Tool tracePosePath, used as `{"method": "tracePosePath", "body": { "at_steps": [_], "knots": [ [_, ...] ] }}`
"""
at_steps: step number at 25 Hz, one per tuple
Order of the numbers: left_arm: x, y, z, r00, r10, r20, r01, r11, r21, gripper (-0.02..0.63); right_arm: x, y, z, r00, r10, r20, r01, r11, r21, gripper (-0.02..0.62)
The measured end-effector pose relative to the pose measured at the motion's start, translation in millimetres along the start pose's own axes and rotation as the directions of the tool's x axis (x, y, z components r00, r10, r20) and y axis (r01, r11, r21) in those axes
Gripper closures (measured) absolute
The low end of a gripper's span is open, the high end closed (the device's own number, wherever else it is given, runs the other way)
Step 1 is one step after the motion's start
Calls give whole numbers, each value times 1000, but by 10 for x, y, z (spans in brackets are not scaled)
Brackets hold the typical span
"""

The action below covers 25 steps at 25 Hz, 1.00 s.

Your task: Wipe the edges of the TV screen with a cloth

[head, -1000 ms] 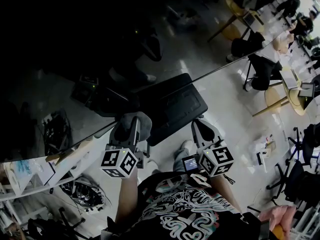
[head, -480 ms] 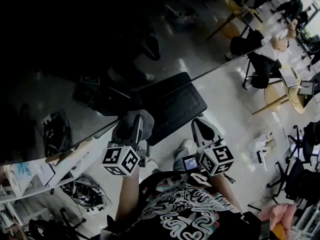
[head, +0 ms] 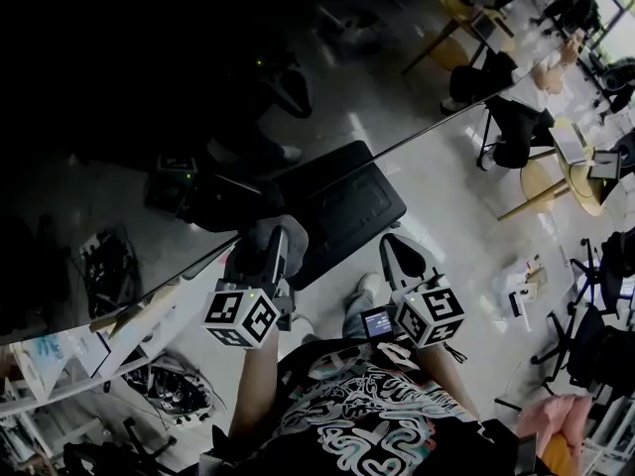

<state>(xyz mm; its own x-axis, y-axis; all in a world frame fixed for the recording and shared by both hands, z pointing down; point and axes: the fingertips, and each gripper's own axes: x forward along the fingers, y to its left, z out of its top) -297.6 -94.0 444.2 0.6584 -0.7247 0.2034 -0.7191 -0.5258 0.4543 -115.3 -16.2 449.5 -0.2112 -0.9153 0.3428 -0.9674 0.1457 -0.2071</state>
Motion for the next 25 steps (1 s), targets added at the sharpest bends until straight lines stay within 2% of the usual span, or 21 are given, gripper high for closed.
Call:
{"method": "tracePosePath", "body": {
  "at_steps": [25],
  "knots": [
    [348, -300, -73, 995, -94, -23, 93, 995, -31, 457, -71, -311, 43, 998, -64, 9, 64, 998, 24, 563]
  ]
}}
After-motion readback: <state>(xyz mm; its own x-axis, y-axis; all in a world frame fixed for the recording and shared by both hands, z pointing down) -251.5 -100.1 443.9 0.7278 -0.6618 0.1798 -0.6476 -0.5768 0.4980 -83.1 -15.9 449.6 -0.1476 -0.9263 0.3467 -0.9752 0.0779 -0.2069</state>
